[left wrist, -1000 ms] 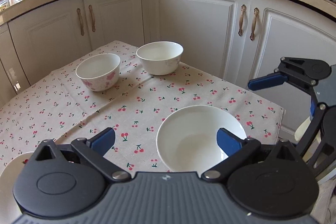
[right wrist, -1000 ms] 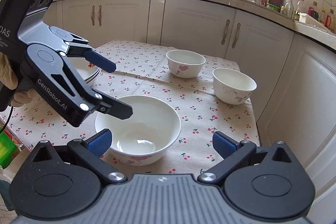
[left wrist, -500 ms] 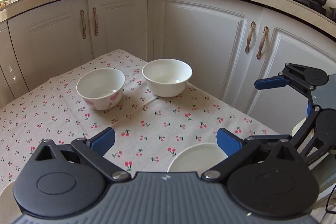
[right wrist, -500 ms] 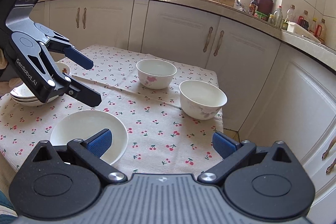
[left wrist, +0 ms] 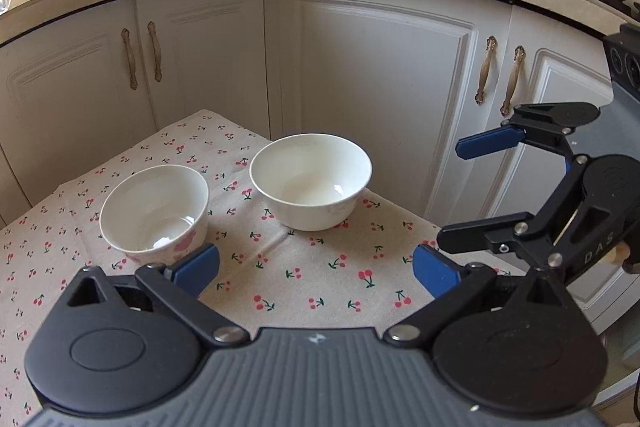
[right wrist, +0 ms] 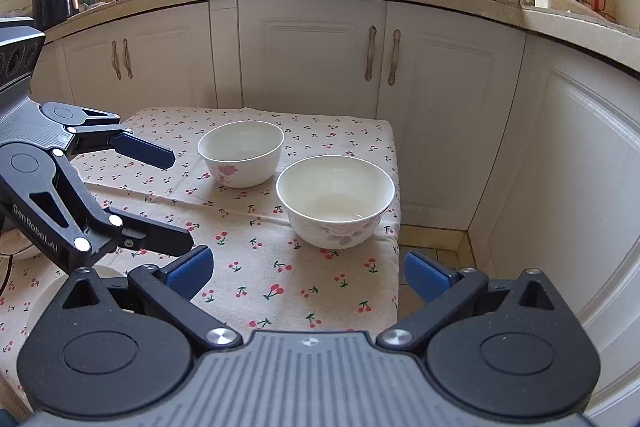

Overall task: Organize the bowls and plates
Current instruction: 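Move the right gripper to the rim of the plain white bowl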

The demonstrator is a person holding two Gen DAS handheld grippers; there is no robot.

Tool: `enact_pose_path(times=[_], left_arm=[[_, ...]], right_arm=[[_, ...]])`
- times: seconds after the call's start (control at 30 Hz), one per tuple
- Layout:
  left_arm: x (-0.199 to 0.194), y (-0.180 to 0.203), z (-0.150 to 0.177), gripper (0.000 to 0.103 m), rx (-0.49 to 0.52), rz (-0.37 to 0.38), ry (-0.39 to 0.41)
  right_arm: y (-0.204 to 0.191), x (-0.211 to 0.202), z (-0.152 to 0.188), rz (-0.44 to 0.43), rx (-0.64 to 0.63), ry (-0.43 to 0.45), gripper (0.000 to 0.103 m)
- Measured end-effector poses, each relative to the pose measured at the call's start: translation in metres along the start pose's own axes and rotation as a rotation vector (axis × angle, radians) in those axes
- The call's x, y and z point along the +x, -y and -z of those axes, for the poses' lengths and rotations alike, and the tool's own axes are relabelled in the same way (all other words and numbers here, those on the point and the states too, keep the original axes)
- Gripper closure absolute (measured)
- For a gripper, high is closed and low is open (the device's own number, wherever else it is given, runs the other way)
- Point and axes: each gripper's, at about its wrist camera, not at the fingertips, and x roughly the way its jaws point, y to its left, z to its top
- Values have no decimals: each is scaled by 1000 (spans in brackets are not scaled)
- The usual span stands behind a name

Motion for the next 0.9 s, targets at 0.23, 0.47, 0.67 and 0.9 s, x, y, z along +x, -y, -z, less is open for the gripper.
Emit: enact_pose_path(times=[0.23,0.47,0.67,0.9], left_arm=[[24,-5,-10,2,27,13,-16],[50,-3,-18,2,60,20,-31],[70,-3,-23,4,69,37,-48],[84,-8,-26,6,44,43,-64]], right_arm=[[27,29,-13,-40,11,-49,0],[48,53,-33,-58,40,-84,0],[60,77,-53,-94,66,-137,0],[66,104,-68,-121,112,-203,11]])
